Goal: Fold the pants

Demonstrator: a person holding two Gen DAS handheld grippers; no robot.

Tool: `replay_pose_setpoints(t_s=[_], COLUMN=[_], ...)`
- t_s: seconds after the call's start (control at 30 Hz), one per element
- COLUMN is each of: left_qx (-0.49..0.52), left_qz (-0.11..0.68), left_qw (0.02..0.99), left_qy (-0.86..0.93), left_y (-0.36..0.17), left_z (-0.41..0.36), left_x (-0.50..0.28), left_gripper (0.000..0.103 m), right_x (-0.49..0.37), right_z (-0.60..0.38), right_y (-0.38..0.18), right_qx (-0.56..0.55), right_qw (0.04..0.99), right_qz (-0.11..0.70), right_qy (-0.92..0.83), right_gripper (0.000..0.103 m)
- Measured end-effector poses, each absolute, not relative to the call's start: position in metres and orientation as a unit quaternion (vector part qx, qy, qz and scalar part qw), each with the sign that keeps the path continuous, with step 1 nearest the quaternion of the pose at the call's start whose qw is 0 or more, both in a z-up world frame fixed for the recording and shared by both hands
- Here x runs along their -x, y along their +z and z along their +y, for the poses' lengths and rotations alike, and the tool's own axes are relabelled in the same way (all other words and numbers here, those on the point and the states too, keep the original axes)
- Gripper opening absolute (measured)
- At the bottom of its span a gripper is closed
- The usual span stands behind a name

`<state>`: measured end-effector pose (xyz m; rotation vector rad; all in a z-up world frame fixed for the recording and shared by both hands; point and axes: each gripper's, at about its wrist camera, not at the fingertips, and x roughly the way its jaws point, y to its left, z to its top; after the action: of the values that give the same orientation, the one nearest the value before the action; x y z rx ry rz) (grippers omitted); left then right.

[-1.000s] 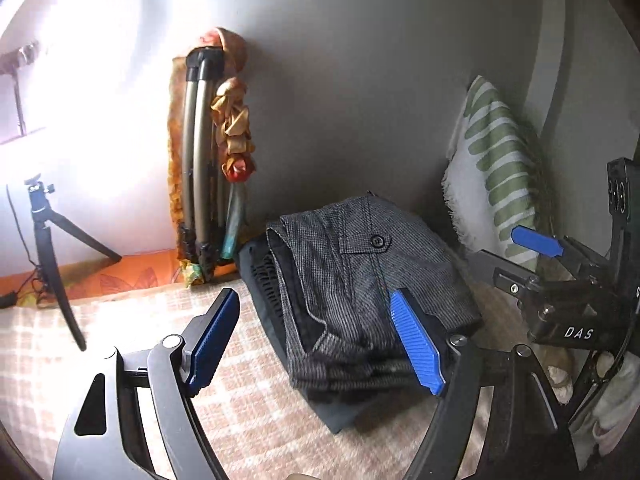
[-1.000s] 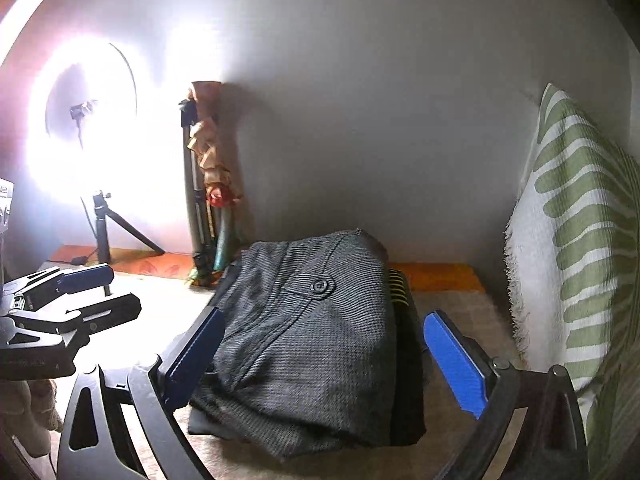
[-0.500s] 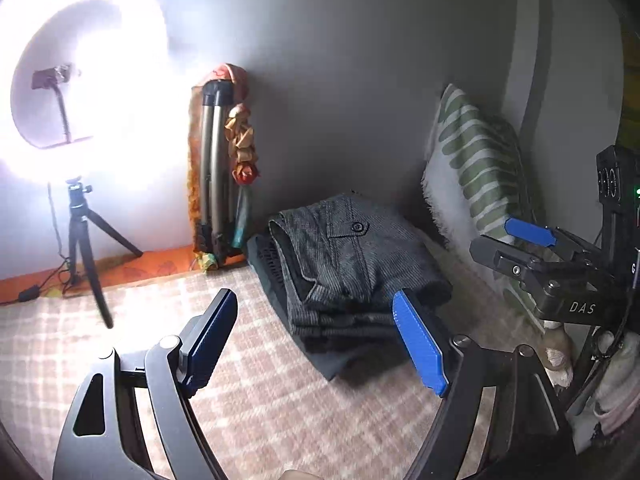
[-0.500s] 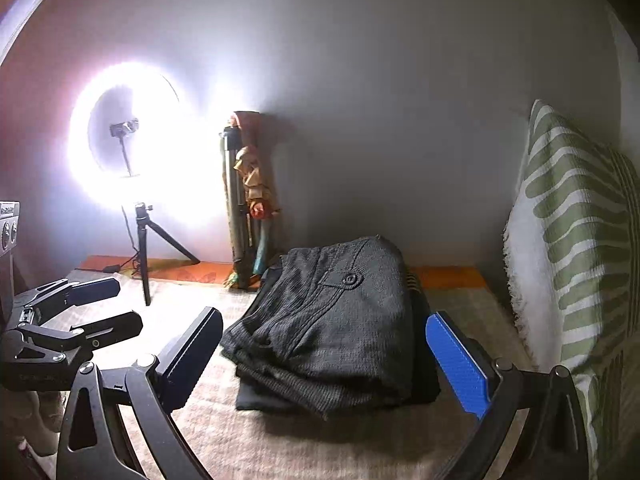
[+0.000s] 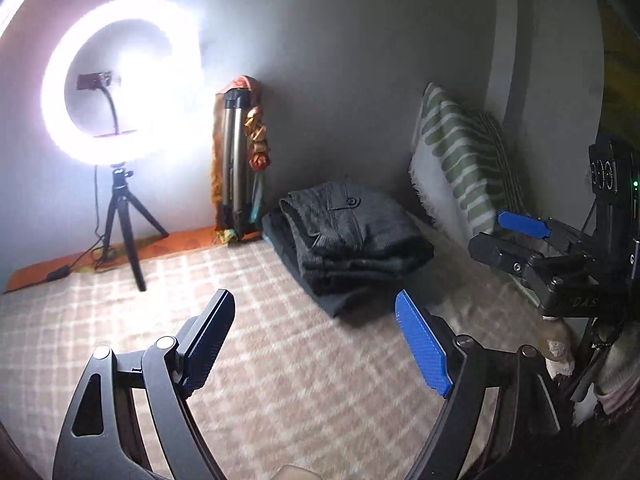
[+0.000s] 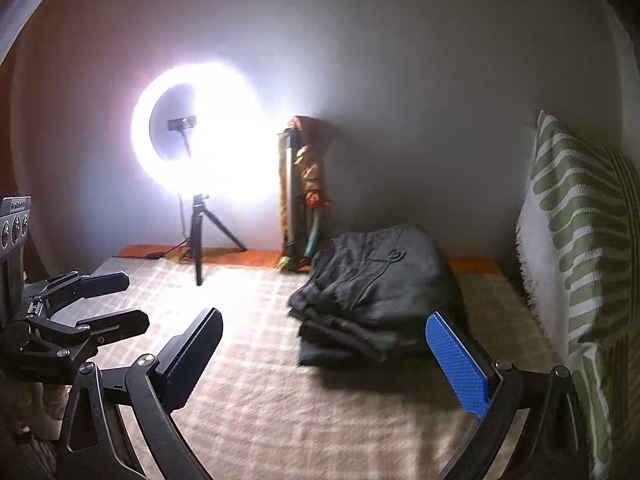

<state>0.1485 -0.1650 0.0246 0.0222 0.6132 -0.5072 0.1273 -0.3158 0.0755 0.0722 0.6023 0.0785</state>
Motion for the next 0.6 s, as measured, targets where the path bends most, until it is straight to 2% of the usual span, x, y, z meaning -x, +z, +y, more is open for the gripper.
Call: replay_pose_setpoints(t_s=[0.6], left_qx=[-0.021], left_qz=[0.298], left_qw=[0.928], left_qy=[-0.224], left_y=[0.002], left_z=[-0.116], left_x=[-0.114], left_gripper=[0.083], right_x=[-0.089], right_z=[-0.246], right_y=[0.049], right_qx=[-0.068], right_qw=[0.951], right_qz=[0.299], right_qy=[0.040], right_gripper=[0.103])
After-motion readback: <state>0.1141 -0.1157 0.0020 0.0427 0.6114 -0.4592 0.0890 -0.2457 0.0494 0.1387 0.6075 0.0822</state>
